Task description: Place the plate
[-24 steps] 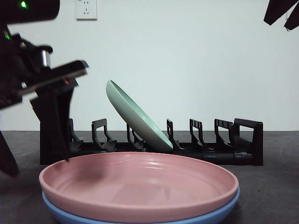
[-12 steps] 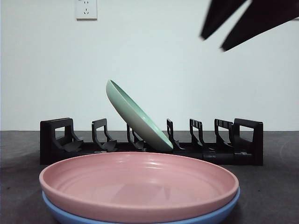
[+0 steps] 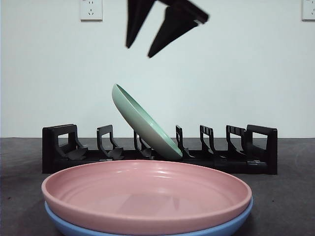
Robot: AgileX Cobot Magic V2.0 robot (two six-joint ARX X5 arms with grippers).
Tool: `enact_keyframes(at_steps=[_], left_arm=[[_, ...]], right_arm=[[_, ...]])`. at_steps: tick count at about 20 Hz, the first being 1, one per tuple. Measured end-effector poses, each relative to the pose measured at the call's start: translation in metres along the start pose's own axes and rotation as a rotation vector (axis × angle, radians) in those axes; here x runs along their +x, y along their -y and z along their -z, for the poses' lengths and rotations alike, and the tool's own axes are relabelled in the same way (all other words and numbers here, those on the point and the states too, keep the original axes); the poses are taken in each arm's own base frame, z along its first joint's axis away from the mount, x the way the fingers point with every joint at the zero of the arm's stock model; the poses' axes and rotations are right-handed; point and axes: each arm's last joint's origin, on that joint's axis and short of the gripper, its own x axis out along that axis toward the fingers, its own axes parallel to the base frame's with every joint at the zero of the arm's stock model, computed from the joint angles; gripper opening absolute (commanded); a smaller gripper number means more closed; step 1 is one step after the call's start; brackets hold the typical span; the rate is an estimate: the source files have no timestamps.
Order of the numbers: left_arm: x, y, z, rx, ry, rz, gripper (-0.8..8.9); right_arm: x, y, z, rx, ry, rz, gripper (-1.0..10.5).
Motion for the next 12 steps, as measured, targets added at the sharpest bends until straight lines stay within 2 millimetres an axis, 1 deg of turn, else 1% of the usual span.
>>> enact_keyframes(at_steps=[1, 3, 5, 9, 12], left_arm=[[0.0, 0.0, 0.0, 0.0, 0.0, 0.0, 3.44], [0.0, 0.0, 0.0, 0.0, 0.0, 0.0, 3.44], [0.0, 0.0, 0.0, 0.0, 0.001, 0.0, 3.44], [0.0, 0.0, 0.0, 0.0, 0.006, -0.013, 3.44], [0.0, 0.0, -0.001, 0.0, 0.009, -0.014, 3.44]], right_arm=[[0.006, -0.001, -0.01, -0.004, 0.007, -0.001, 2.2], [0.018, -0.001, -0.023, -0.004, 0.014, 0.0, 2.2], [0.03, 0.001, -0.03, -0.001, 0.005, 0.006, 2.2], [0.051, 0.008, -0.033, 0.006, -0.007, 0.019, 2.2], [0.061, 0.013, -0.034, 0.013, -0.006, 0.025, 2.2]])
